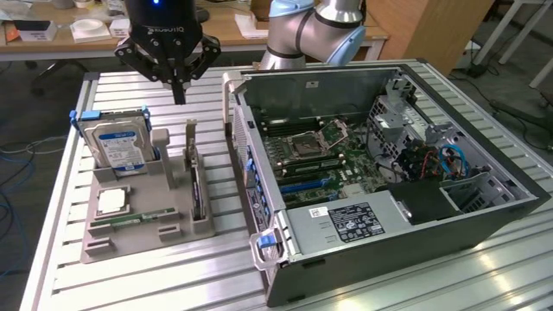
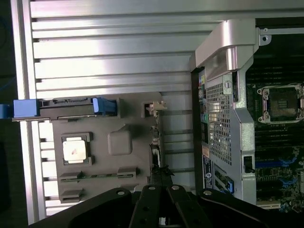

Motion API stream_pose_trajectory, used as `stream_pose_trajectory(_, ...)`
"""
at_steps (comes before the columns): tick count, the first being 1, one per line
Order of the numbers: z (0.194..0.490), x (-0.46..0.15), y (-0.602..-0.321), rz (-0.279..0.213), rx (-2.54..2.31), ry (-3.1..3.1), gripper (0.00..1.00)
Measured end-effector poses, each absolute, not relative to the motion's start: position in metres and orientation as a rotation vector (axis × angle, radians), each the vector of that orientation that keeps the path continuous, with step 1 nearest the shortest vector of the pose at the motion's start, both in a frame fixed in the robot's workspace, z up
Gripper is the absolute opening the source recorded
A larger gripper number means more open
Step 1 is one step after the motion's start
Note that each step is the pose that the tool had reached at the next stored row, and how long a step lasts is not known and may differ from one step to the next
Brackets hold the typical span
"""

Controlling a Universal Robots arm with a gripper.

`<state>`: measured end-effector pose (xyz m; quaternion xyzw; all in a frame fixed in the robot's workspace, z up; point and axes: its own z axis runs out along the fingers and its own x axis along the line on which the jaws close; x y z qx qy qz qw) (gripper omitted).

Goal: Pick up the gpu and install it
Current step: 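Pick up the gpu and move the gpu toward the slot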

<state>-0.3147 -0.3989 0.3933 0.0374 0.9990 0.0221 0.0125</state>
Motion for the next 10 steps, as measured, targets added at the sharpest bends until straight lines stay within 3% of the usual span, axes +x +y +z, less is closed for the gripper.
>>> stream_pose_trajectory(8,0.3933,-0.3146,-0.3989,0.069,0.117,3.114,0.11)
stream_pose_trajectory(10,0.3933,-0.3146,-0.3989,0.069,0.117,3.114,0.23)
